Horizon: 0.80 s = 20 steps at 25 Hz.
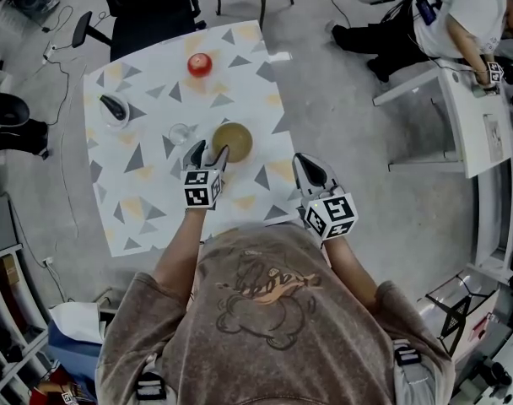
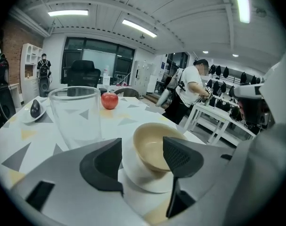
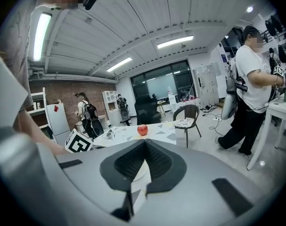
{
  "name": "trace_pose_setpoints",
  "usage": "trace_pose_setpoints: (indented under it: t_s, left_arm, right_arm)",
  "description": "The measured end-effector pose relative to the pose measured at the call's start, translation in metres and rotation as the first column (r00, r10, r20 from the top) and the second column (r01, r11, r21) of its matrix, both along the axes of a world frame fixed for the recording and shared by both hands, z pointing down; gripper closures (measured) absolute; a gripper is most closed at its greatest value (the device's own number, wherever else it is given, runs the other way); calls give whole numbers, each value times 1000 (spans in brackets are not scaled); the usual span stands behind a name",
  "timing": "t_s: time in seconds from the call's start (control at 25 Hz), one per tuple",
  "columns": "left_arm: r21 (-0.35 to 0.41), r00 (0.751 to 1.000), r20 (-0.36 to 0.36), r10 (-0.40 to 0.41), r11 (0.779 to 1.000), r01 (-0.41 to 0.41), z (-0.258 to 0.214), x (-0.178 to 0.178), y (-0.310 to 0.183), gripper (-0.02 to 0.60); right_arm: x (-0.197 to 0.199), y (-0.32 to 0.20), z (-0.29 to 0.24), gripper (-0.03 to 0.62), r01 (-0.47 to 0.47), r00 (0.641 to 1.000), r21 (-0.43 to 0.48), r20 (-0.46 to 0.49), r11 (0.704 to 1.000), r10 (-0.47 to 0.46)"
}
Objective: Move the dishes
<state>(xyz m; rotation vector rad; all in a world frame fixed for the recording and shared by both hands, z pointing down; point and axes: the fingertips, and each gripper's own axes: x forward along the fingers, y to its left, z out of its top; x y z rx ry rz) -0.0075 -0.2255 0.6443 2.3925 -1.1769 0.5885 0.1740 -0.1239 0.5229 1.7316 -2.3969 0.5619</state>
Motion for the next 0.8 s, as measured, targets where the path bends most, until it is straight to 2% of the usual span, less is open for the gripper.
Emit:
trace_pose_setpoints:
  t_s: [0.32,0.44,0.6,0.8]
  left_arm:
    - [-55,999,38,-19,998,22,15,1,-5,372]
    - [-69,998,58,-22,997,25,18,2,-4,416]
    - [-80,996,74,-41,996,47,20,1,-6,507]
    - [-104,997,48,-54,993,58,17,2,-7,539]
  right_arm:
    - [6,-4,6,588,5,1000,-14,7,1000,-5]
    - [9,-5,7,588,2,1000,-16,9,1000,-2]
    - [11,-5,8,588,-3,1000,-18,9,1000,3]
    - [13,-4,7,588,-9,1000,-15,9,1000,9]
